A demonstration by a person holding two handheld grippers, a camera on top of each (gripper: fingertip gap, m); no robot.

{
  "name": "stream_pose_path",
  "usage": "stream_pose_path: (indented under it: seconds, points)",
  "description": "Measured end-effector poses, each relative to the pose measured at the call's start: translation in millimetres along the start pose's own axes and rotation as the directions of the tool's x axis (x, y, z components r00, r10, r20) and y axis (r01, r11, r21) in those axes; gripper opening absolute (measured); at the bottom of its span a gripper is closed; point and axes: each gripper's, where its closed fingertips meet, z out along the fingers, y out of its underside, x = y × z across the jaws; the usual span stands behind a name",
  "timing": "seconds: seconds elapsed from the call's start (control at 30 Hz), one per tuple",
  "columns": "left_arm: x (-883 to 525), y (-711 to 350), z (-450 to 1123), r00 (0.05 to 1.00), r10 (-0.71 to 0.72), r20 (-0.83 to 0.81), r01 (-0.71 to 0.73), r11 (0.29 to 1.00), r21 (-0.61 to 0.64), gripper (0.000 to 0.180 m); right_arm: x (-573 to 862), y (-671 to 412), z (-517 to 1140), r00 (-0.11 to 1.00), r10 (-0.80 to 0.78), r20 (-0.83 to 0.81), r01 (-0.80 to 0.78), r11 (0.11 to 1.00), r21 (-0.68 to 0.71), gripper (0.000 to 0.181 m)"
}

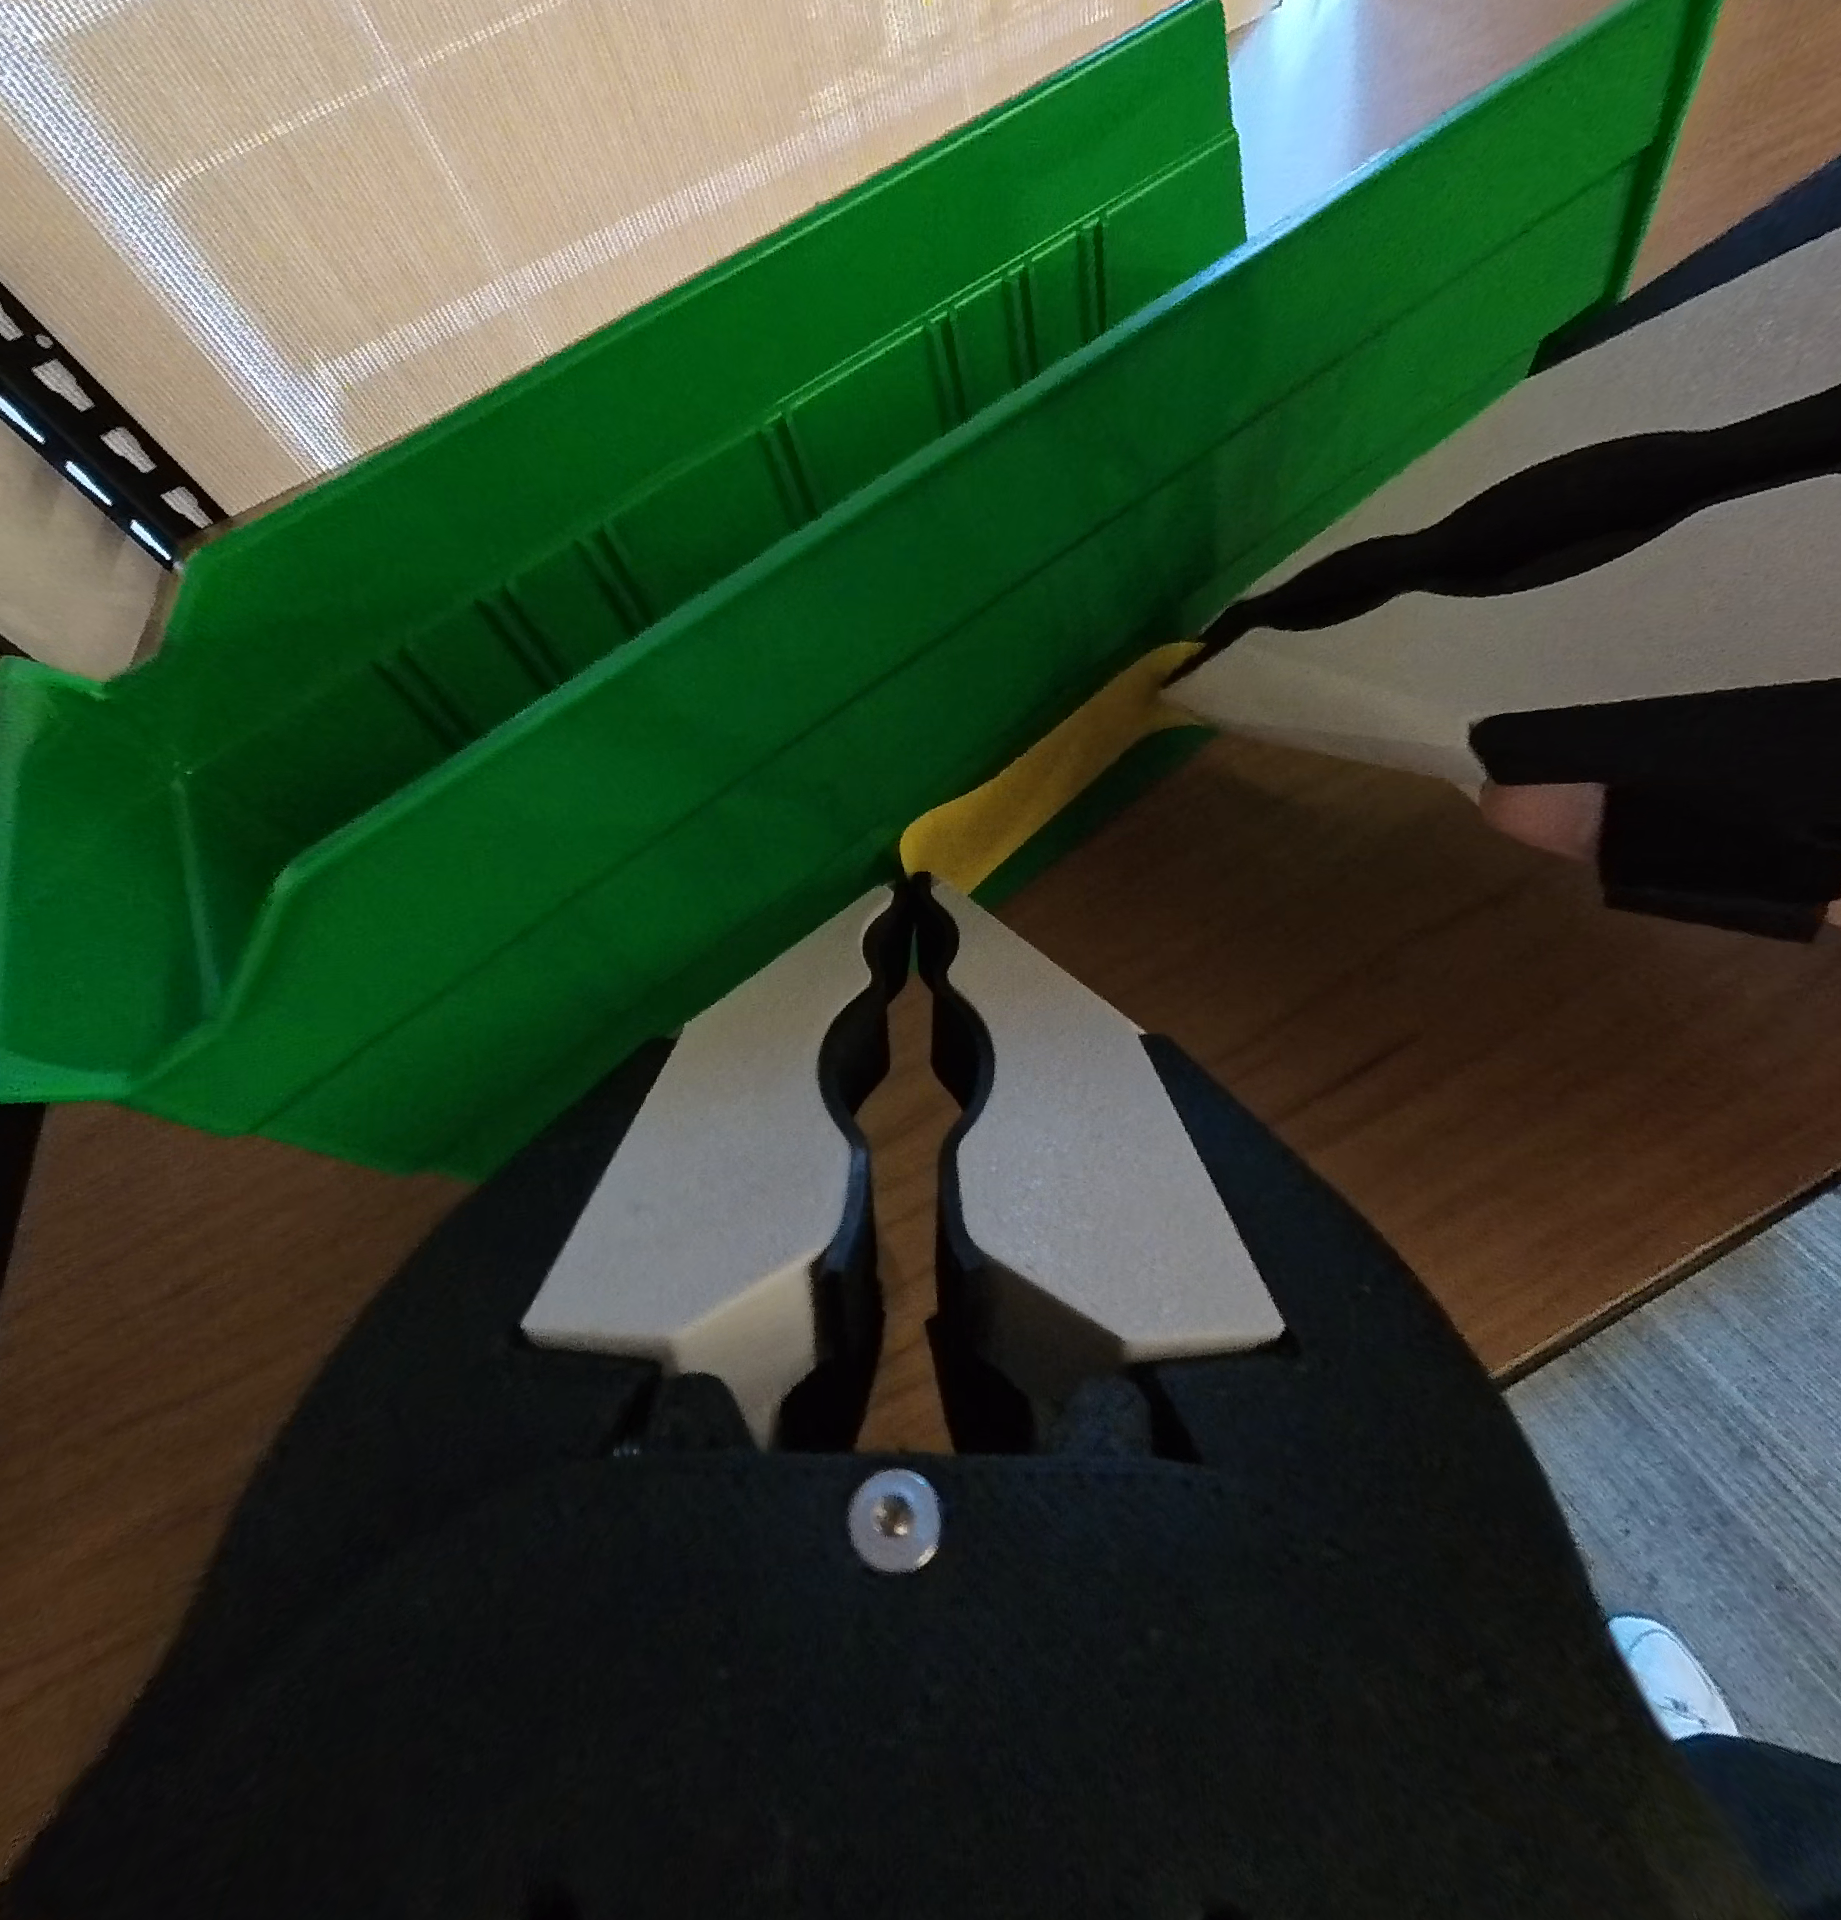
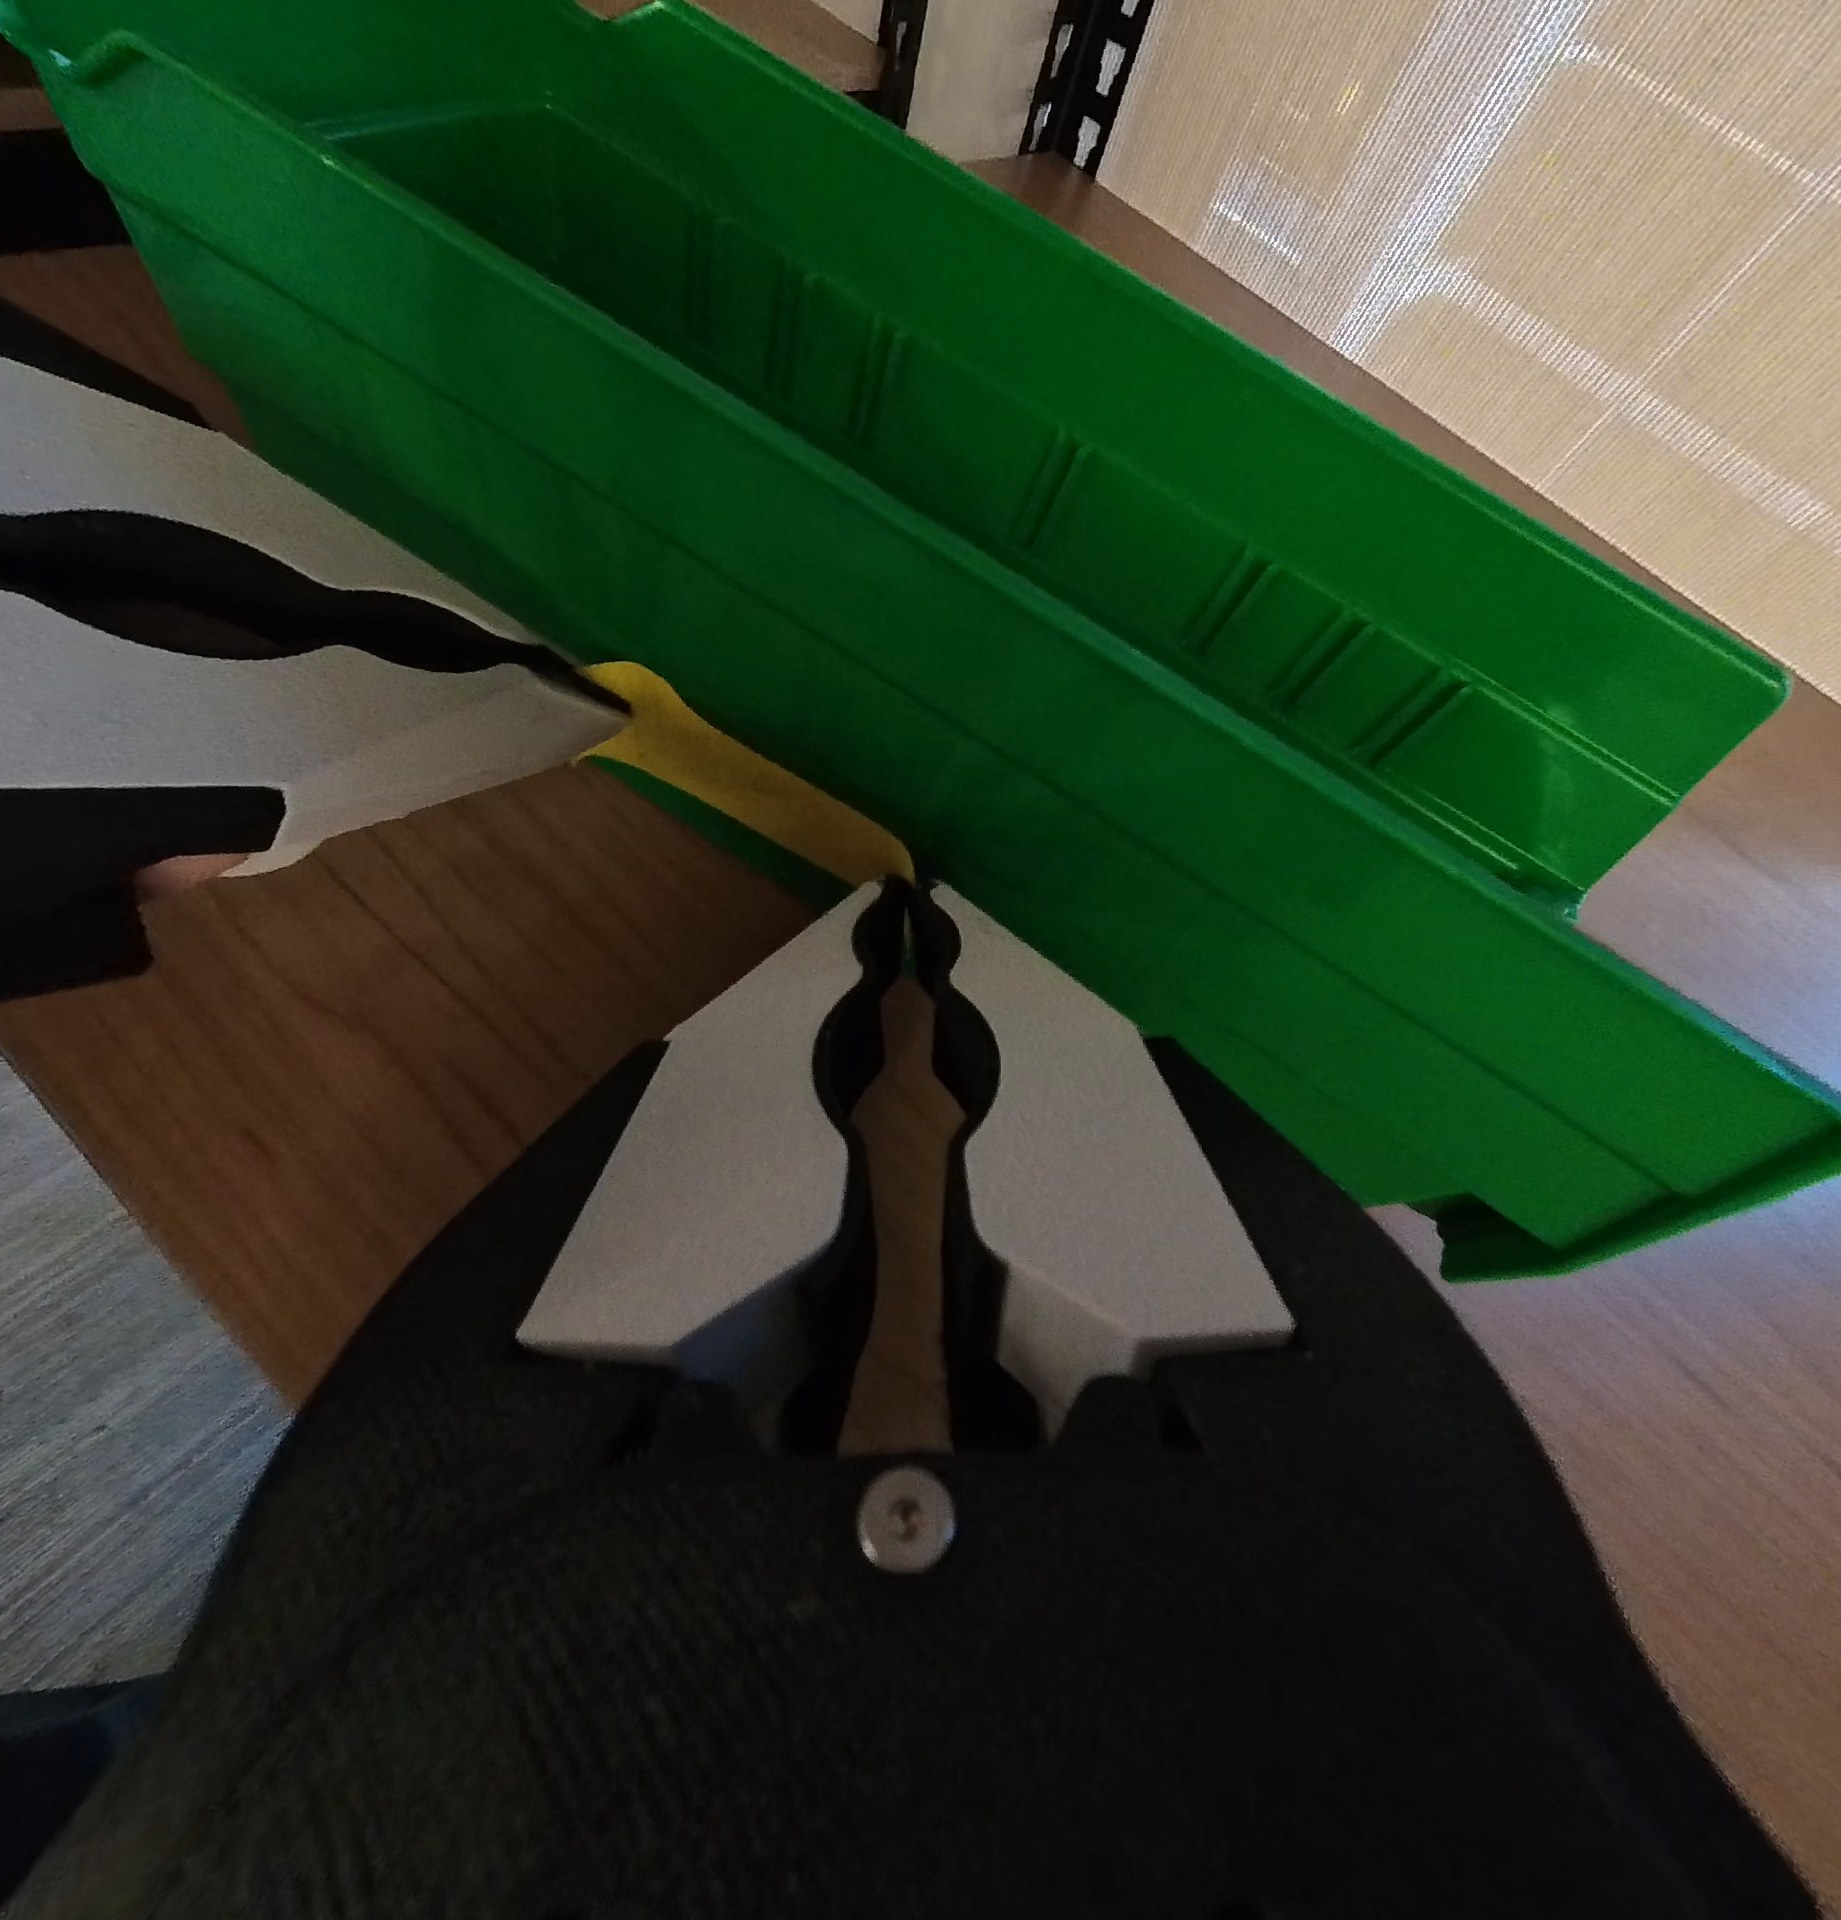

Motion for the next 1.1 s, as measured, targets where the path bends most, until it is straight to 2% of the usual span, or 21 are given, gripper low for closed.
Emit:
stream_pose_path:
  seconds: [0.57, 1.1]
  points:
    - [-3.1, -0.5, 2.1, 0.996, -0.085, -0.008, 0.085, 0.996, -0.007, 0.0, -0.3, -1.8, 0.1, 0.998, 0.056, 0.019, -0.056, 0.998, 0.007, 0.002]
    - [-3.3, -0.9, 4.3, 0.994, -0.108, 0.007, 0.109, 0.994, -0.017, 0.0, 0.7, -0.9, 0.5, 0.995, 0.096, 0.035, -0.096, 0.995, 0.0, 0.005]
